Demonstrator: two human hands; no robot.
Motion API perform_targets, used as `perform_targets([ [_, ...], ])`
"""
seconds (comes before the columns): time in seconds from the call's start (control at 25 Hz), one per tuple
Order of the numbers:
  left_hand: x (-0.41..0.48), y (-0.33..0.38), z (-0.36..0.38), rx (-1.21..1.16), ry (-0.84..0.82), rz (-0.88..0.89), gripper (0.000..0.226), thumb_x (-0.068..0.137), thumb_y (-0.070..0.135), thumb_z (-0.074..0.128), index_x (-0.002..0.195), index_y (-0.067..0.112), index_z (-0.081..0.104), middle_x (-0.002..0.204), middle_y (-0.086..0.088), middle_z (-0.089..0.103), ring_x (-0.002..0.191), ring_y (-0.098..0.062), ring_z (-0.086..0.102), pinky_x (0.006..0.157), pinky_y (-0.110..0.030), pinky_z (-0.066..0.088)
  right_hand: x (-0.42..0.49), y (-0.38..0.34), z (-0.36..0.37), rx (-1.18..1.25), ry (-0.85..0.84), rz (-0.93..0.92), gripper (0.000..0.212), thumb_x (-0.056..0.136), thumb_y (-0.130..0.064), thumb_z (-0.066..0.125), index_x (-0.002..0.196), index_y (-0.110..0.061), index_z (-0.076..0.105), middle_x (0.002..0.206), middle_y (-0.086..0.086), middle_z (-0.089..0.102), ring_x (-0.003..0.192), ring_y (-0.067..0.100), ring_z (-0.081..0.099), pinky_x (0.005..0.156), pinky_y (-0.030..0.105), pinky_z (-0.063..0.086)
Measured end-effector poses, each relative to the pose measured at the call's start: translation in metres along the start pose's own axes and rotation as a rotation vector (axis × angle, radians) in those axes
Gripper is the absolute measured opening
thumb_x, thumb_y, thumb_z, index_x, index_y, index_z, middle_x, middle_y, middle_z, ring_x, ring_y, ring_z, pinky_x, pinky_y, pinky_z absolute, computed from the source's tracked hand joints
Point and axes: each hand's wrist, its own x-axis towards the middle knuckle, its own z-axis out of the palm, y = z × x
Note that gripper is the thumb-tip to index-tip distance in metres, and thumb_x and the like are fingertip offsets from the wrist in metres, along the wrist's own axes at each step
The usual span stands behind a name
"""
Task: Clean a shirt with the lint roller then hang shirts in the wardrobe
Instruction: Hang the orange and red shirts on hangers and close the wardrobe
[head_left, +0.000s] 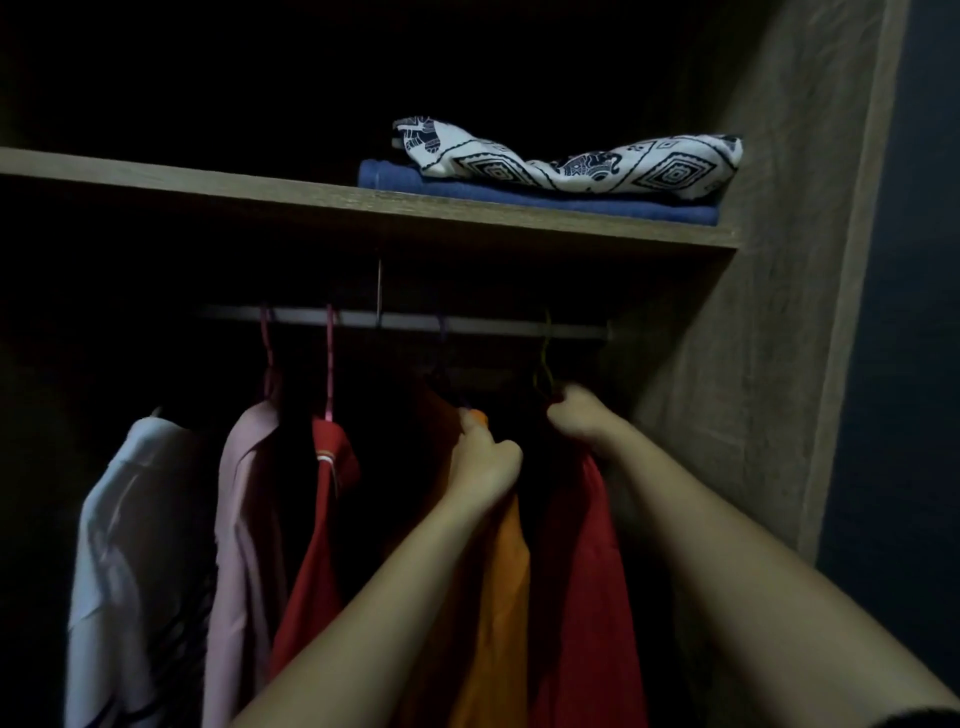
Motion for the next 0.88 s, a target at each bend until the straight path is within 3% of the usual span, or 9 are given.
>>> perform_targets([
  [0.08,0.001,-0.002,0.0,-0.026,-0.001,-0.01,0.082,0.088,0.021,0.05,0.149,0.013,-0.004,0.149,-0.018,0.032,0.135,-0.033,0.036,0.111,-0.04,0.033,-0.001,0.007,0.005,-0.064,-0.019,0.013,0.018,0.088,-0.005,0.045,0.101,-0.005,0.057,0.097,0.015,0.055,0.092,0.03,0.056,0.074,0.032,0.044],
  [0.32,-0.018,-0.012,0.006,-0.141,0.129,-0.076,0.082,0.086,0.008,0.047,0.15,0.018,-0.004,0.15,-0.016,0.03,0.134,-0.033,0.037,0.111,-0.042,0.033,-0.016,0.031,0.013,-0.348,0.121,0.035,0.03,0.092,-0.022,0.047,0.119,-0.008,0.047,0.117,0.017,0.056,0.109,0.037,0.055,0.086,0.038,0.046],
  [0.44,-0.027,-0.011,0.014,-0.097,0.17,-0.06,0.071,0.091,0.004,0.038,0.15,0.01,-0.003,0.155,-0.016,0.02,0.141,-0.031,0.025,0.116,-0.037,0.023,-0.023,0.041,0.011,-0.367,0.2,0.06,0.029,0.097,-0.025,0.04,0.114,-0.005,0.051,0.117,0.022,0.059,0.109,0.039,0.055,0.085,0.039,0.044],
  [0.52,-0.031,-0.007,0.016,-0.082,0.151,-0.034,0.068,0.097,0.011,0.038,0.149,0.007,-0.006,0.158,-0.015,0.009,0.145,-0.029,0.013,0.117,-0.035,0.016,-0.028,0.038,0.003,-0.394,0.175,0.061,0.033,0.096,-0.029,0.042,0.117,-0.005,0.05,0.122,0.021,0.057,0.112,0.038,0.053,0.087,0.039,0.044],
  [0.6,-0.037,-0.007,0.011,-0.066,0.134,0.056,0.069,0.098,0.019,0.039,0.149,0.007,-0.006,0.159,-0.012,0.002,0.146,-0.026,0.005,0.117,-0.033,0.011,-0.04,0.033,0.002,-0.424,0.182,-0.038,0.046,0.094,-0.032,0.045,0.132,-0.006,0.04,0.136,0.016,0.048,0.124,0.034,0.047,0.096,0.041,0.041],
  [0.68,-0.05,-0.008,-0.003,-0.052,0.177,0.219,0.062,0.1,0.021,0.035,0.149,0.009,-0.001,0.159,-0.01,0.004,0.146,-0.022,0.004,0.114,-0.025,0.008,-0.066,0.023,0.008,-0.41,0.296,-0.25,0.055,0.096,-0.029,0.042,0.144,-0.008,0.025,0.15,0.012,0.033,0.137,0.027,0.034,0.108,0.039,0.032],
  [0.76,-0.064,-0.015,-0.027,-0.024,0.238,0.362,0.056,0.101,0.02,0.031,0.149,0.01,0.005,0.159,-0.008,0.008,0.146,-0.018,0.006,0.106,-0.011,0.005,-0.098,0.01,0.023,-0.347,0.392,-0.422,0.054,0.098,-0.026,0.037,0.146,-0.007,0.022,0.153,0.011,0.027,0.141,0.022,0.025,0.114,0.032,0.023],
  [0.88,-0.081,-0.032,-0.071,0.095,0.271,0.534,0.054,0.1,0.013,0.033,0.148,0.006,0.01,0.158,-0.01,0.012,0.146,-0.017,0.007,0.1,0.004,0.0,-0.144,-0.006,0.058,-0.302,0.372,-0.514,0.055,0.098,-0.026,0.035,0.147,-0.007,0.02,0.155,0.01,0.023,0.144,0.019,0.02,0.113,0.024,0.013],
])
